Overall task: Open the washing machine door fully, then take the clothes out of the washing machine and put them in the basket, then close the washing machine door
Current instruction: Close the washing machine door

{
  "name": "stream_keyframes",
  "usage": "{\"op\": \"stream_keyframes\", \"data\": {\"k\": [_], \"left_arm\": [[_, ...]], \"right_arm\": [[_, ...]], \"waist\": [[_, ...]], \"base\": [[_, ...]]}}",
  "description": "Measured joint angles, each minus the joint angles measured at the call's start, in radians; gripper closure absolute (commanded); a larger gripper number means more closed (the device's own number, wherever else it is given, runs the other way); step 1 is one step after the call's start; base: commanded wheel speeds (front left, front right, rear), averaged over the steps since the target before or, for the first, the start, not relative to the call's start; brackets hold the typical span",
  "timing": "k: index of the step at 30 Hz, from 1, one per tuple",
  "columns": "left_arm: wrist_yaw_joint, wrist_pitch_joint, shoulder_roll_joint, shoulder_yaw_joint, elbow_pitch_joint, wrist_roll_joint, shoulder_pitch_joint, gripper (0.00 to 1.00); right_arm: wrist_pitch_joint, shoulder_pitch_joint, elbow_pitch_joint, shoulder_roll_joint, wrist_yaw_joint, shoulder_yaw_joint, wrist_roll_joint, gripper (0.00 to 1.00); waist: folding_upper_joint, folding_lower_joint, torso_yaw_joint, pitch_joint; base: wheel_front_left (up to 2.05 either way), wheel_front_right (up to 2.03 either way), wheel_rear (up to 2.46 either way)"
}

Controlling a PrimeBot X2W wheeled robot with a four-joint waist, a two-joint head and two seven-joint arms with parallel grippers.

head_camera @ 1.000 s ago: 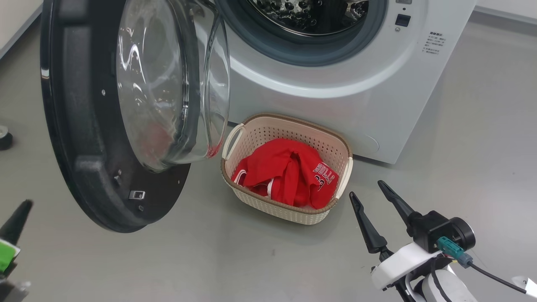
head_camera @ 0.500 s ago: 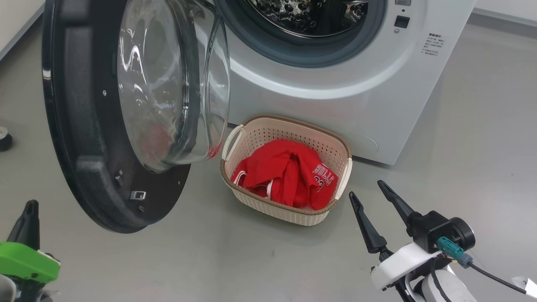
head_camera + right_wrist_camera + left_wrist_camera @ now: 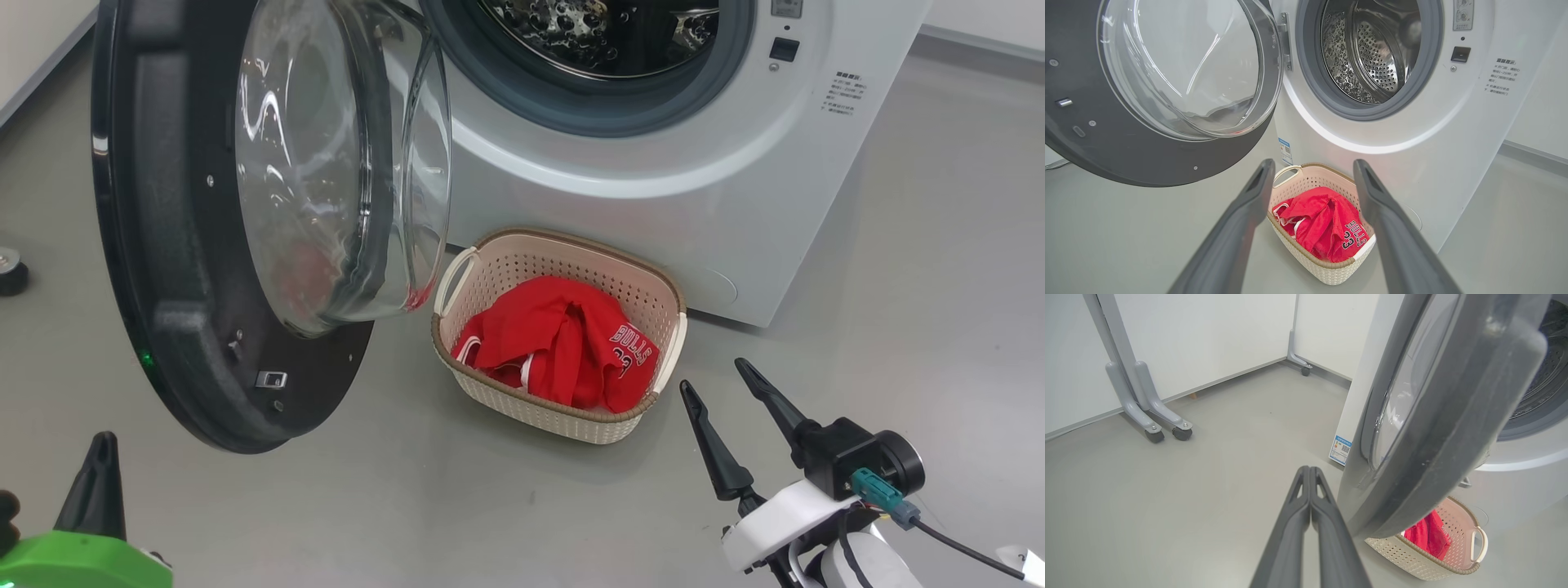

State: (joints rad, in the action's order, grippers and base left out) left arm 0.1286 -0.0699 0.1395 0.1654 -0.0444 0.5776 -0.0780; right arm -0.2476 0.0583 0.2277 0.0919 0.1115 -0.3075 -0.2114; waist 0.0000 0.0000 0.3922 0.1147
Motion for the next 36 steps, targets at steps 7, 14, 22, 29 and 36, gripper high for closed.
{"op": "stream_keyframes", "data": {"k": [7, 14, 22, 29, 36], "left_arm": [[0.0, 0.116, 0.002, -0.023, -0.028, -0.009, -0.009, 1.0], [0.0, 0.198, 0.008, -0.066, -0.06, -0.023, -0.01, 1.0], [0.0, 0.27, 0.027, -0.091, -0.101, -0.039, -0.01, 1.0], [0.0, 0.286, 0.029, -0.098, -0.144, -0.034, -0.01, 0.0], [0.0, 0.3, 0.036, -0.103, -0.165, -0.034, -0.01, 0.0]], "right_arm": [[0.0, -0.004, -0.002, 0.0, 0.0, 0.005, 0.0, 0.0], [0.0, -0.004, -0.006, -0.001, 0.0, 0.007, 0.0, 0.0], [0.0, -0.004, -0.006, -0.003, 0.0, 0.007, 0.0, 0.0], [0.0, -0.005, -0.006, -0.004, 0.0, 0.007, 0.0, 0.0], [0.0, -0.006, -0.006, -0.005, 0.0, 0.007, 0.0, 0.0]], "waist": [[0.0, 0.0, 0.002, -0.004], [0.0, 0.0, 0.003, -0.005], [0.0, 0.0, 0.004, -0.009], [0.0, 0.0, 0.005, -0.012], [0.0, 0.0, 0.005, -0.014]], "base": [[0.0, 0.0, 0.0], [0.0, 0.0, 0.0], [0.0, 0.0, 0.0], [0.0, 0.0, 0.0], [0.0, 0.0, 0.0]]}}
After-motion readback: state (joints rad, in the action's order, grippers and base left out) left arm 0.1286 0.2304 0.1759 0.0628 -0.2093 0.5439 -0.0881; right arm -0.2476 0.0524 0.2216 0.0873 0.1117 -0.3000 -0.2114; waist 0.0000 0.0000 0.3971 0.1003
